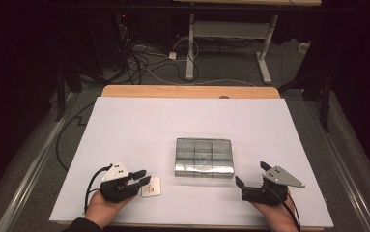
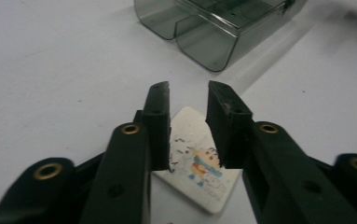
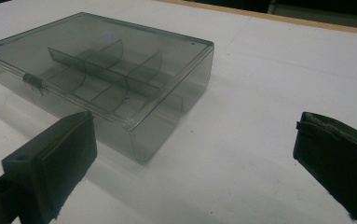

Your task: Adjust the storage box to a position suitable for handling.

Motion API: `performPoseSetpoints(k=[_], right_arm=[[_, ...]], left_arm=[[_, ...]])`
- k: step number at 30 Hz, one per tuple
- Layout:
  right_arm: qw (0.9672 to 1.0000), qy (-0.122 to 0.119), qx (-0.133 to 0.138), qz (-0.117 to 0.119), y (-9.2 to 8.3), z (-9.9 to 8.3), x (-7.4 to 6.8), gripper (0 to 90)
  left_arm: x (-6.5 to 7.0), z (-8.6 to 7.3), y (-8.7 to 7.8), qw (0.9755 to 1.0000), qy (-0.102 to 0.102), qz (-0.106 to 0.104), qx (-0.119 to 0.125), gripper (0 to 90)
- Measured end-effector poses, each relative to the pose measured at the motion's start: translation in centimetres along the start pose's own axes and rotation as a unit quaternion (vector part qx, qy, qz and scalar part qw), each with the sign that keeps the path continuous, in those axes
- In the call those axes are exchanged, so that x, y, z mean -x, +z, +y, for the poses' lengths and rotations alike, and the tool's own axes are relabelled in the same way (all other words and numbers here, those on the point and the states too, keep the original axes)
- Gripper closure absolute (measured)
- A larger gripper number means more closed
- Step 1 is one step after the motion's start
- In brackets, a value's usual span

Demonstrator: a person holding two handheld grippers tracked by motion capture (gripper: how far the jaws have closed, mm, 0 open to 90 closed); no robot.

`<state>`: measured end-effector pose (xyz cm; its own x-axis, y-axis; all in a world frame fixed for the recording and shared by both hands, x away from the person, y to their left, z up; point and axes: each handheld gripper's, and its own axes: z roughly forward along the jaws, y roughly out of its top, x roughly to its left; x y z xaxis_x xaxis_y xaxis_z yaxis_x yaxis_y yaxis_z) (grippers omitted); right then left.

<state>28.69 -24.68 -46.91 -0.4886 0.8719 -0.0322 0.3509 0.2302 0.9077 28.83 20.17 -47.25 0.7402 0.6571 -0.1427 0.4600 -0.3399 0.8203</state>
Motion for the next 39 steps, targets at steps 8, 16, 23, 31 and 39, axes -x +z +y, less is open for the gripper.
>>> performPoseSetpoints(k=[8, 16, 23, 31, 39], right_arm=[[1.0000, -0.001, 0.000, -0.001, 0.0, 0.0, 0.0, 0.0], [1.0000, -0.002, 0.001, -0.001, 0.0, 0.0, 0.0, 0.0], [1.0000, 0.000, 0.001, -0.001, 0.0, -0.1, 0.1, 0.0], [1.0000, 0.002, 0.000, -0.001, -0.1, -0.1, 0.2, 0.0], [1.0000, 0.001, -0.001, 0.003, 0.3, 0.0, 0.0, 0.0]], left_arm=[[1.9, 0.8, 2.0, 0.9982, 0.024, -0.034, -0.044, 87.8], [3.4, 1.6, 4.4, 0.9924, 0.050, -0.018, -0.110, 87.8], [3.4, 1.6, 4.6, 0.9898, 0.064, -0.007, -0.127, 87.8], [2.9, 1.0, 3.2, 0.9910, 0.056, 0.003, -0.122, 87.8], [3.1, 0.9, 3.2, 0.9915, 0.053, -0.005, -0.119, 87.7]])
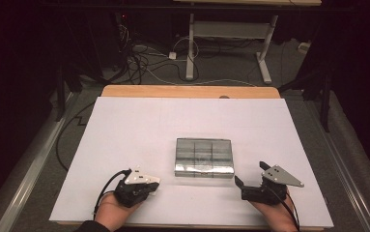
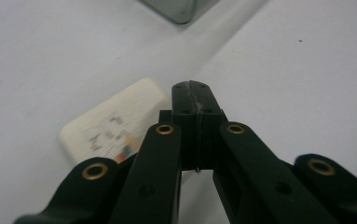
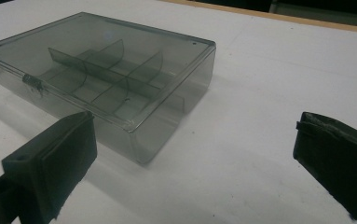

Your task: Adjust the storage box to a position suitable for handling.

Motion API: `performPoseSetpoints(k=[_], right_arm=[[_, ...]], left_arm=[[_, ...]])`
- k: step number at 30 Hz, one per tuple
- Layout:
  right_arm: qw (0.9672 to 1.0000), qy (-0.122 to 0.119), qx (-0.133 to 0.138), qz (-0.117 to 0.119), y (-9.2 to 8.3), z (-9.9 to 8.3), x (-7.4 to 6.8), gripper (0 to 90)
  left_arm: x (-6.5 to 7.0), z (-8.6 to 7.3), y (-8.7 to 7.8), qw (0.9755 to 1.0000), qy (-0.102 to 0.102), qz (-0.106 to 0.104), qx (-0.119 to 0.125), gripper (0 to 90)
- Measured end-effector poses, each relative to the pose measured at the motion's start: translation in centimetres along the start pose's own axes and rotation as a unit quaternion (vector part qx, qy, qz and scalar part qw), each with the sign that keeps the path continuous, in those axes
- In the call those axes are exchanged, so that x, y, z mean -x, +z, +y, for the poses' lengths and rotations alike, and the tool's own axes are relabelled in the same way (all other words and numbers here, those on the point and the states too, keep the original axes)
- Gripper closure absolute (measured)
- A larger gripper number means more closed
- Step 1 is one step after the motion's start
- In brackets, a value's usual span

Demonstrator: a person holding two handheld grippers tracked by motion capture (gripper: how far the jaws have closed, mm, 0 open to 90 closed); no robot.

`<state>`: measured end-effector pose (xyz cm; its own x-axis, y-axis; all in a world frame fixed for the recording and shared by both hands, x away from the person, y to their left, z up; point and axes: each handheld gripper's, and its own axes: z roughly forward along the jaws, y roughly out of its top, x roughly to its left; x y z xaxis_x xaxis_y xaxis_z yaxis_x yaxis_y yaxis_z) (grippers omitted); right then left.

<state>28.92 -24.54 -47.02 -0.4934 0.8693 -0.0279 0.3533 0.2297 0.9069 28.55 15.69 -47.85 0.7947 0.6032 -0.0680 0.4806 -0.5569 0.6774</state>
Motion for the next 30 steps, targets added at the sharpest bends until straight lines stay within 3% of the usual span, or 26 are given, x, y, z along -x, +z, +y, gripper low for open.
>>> performPoseSetpoints(k=[1, 2, 6, 12, 15, 21, 25, 26, 30], right_arm=[[1.0000, 0.000, 0.000, 0.000, 0.0, 0.0, 0.0, 0.0], [1.0000, 0.001, -0.001, 0.001, 0.1, 0.0, -0.1, 0.0], [1.0000, -0.001, 0.000, 0.000, 0.0, 0.1, -0.1, 0.0], [1.0000, 0.004, 0.000, -0.001, -0.1, 0.0, 0.1, 0.0], [1.0000, 0.003, 0.001, 0.000, -0.2, 0.0, 0.1, 0.0], [1.0000, 0.002, 0.002, 0.000, -0.2, 0.0, 0.1, 0.0], [1.0000, 0.003, 0.001, -0.001, -0.2, 0.0, 0.2, 0.0], [1.0000, 0.003, 0.002, -0.002, -0.3, 0.0, 0.2, 0.0], [1.0000, 0.005, 0.001, -0.003, -0.3, -0.1, 0.2, 0.0]], left_arm=[[0.0, 0.0, 0.0, 1.0000, 0.000, 0.000, 0.000, 87.7], [0.8, 0.4, 0.7, 0.9996, 0.022, 0.011, -0.017, 87.7], [1.1, 0.4, 0.7, 0.9989, 0.029, 0.027, -0.024, 87.8], [0.2, -0.3, -0.1, 0.9984, 0.012, 0.049, -0.027, 87.8], [-0.9, -0.6, -0.4, 0.9976, -0.006, 0.064, -0.025, 87.8], [-1.9, -0.9, -0.8, 0.9961, -0.018, 0.083, -0.024, 87.8], [-2.9, -1.4, -1.3, 0.9970, -0.037, 0.068, -0.005, 87.8], [-3.4, -1.4, -2.0, 0.9964, -0.051, 0.061, 0.030, 87.8], [-4.4, -0.2, -1.8, 0.9940, -0.061, 0.075, 0.050, 87.8]])
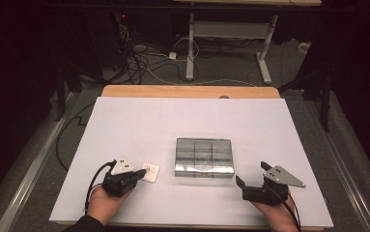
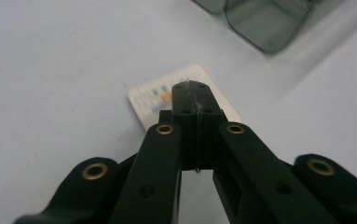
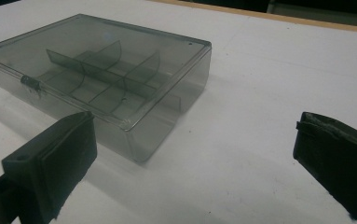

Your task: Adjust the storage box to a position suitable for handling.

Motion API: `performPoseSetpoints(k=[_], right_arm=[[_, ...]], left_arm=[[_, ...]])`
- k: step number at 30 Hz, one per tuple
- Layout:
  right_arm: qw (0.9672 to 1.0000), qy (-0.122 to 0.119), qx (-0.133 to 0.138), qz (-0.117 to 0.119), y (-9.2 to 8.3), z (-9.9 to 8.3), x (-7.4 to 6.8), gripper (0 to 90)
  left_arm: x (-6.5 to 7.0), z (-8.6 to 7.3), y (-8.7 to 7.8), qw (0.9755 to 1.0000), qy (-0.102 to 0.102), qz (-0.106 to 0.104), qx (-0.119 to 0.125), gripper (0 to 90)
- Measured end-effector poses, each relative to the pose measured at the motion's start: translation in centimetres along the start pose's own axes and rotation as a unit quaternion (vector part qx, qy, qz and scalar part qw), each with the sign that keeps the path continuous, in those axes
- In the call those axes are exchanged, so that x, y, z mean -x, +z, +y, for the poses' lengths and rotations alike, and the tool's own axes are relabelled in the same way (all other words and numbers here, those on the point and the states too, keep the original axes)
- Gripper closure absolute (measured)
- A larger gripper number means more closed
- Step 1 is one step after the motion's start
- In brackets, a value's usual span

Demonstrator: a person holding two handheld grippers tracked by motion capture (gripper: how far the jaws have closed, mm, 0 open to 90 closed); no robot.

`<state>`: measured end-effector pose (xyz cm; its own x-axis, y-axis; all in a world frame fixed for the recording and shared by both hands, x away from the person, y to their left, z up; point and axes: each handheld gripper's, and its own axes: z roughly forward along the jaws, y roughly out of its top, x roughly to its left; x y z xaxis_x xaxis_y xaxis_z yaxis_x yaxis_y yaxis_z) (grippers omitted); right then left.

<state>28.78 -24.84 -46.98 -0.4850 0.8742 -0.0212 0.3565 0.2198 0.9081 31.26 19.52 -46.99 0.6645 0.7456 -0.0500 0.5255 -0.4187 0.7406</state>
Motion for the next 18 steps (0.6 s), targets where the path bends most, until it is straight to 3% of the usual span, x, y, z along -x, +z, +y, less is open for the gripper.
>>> performPoseSetpoints(k=[2, 3, 4, 8, 18], right_arm=[[1.0000, -0.001, -0.002, 0.000, 0.1, 0.0, -0.1, 0.0], [1.0000, -0.001, 0.000, 0.001, 0.1, 0.1, -0.1, 0.0], [1.0000, -0.002, 0.000, 0.001, 0.1, 0.1, -0.2, 0.0], [1.0000, -0.002, 0.000, 0.000, 0.0, 0.1, -0.2, 0.0], [1.0000, 0.000, 0.001, 0.004, 0.0, 0.0, 0.0, 0.0]], left_arm=[[-0.3, 1.6, 1.9, 0.9995, 0.018, 0.019, -0.016, 87.8], [-0.3, 1.6, 1.9, 0.9995, 0.018, 0.019, -0.016, 87.8], [-0.8, 2.6, 3.1, 0.9993, 0.017, 0.022, -0.025, 87.8], [-1.2, 2.9, 4.6, 0.9980, 0.019, 0.033, -0.051, 87.9], [-1.0, 1.5, 3.1, 0.9975, 0.026, 0.032, -0.057, 87.9]])
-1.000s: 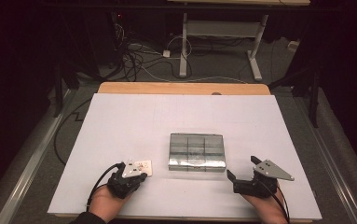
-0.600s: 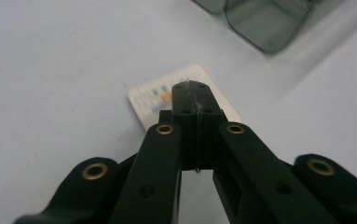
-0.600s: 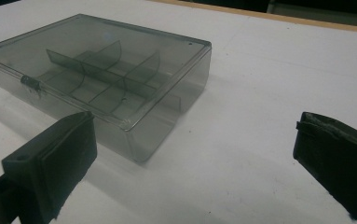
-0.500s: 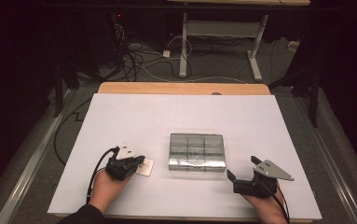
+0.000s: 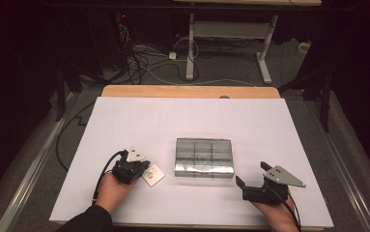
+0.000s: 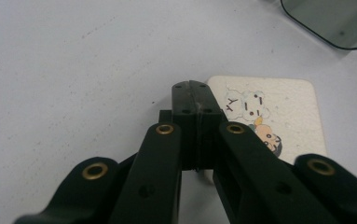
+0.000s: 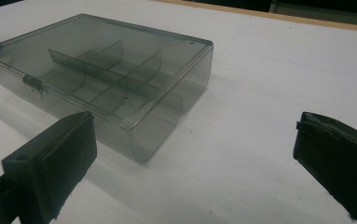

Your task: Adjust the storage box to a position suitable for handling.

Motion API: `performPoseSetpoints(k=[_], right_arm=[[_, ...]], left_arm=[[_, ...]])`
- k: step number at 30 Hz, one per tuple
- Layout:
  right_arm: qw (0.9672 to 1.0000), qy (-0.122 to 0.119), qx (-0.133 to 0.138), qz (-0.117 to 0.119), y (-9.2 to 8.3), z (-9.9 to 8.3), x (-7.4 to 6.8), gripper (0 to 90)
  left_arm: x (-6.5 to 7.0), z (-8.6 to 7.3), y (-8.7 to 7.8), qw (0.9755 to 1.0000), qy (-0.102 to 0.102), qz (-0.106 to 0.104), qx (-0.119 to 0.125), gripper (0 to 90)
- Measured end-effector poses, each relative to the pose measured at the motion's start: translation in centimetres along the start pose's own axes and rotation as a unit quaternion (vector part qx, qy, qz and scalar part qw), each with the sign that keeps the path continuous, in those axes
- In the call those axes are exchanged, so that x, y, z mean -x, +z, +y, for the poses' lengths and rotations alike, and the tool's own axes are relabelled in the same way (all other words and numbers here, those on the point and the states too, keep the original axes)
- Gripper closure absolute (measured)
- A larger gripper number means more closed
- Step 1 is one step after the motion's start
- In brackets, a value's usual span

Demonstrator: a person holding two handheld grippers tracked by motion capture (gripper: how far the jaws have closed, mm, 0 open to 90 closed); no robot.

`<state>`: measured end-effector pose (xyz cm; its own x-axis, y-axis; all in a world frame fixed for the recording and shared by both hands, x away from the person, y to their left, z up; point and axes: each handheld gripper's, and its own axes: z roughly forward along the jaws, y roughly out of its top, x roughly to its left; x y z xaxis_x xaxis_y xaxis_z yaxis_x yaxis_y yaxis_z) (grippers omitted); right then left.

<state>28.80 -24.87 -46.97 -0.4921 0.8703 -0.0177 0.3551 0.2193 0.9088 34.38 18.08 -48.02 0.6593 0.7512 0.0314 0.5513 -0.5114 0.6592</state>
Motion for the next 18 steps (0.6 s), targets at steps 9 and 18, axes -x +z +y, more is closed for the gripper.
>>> performPoseSetpoints(k=[9, 18], right_arm=[[0.9998, 0.007, 0.000, 0.017, 0.4, 1.0, 0.4, 13.0], [0.9997, 0.018, 0.005, 0.012, 3.4, 4.1, 1.7, 58.8]], left_arm=[[-0.1, -0.2, -1.4, 0.9985, -0.017, -0.011, 0.051, 87.8], [-0.8, 0.3, -1.3, 0.9947, -0.048, -0.032, 0.085, 87.8]])
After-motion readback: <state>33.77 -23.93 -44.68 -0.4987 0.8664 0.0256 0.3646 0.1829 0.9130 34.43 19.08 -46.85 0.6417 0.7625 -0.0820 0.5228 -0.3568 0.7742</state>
